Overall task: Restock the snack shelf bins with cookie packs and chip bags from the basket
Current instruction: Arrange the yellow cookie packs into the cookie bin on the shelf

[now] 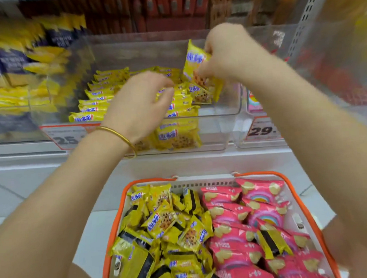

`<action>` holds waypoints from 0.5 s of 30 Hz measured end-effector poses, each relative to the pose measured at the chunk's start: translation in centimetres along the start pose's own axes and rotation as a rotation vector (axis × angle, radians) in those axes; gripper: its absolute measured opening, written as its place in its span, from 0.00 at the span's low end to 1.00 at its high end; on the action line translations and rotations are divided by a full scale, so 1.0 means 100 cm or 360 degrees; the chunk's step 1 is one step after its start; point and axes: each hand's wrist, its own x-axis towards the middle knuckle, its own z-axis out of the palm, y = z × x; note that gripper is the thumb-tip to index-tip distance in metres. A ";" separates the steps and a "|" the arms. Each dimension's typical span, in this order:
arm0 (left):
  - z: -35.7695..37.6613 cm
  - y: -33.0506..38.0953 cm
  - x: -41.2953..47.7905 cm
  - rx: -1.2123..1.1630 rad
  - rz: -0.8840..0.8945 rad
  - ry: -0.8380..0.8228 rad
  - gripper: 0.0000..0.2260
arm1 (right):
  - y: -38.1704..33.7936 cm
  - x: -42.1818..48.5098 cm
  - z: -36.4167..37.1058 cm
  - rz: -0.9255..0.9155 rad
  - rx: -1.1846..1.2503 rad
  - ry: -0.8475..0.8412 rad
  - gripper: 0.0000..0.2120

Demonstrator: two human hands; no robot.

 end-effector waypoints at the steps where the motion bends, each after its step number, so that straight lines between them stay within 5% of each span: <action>1: 0.005 -0.002 0.001 0.0075 0.0008 -0.0143 0.21 | -0.006 0.013 0.009 -0.0017 -0.0151 -0.0041 0.09; 2: 0.010 -0.001 0.001 0.0141 0.0007 -0.0252 0.23 | -0.011 0.023 0.018 -0.0034 -0.0277 -0.0090 0.05; 9: 0.023 -0.005 0.001 0.0352 -0.0023 -0.0393 0.19 | -0.012 0.068 0.052 -0.0008 -0.0945 -0.0531 0.25; 15: 0.026 -0.006 0.000 0.0316 -0.0019 -0.0355 0.20 | 0.002 0.075 0.069 -0.0158 -0.0942 -0.0519 0.17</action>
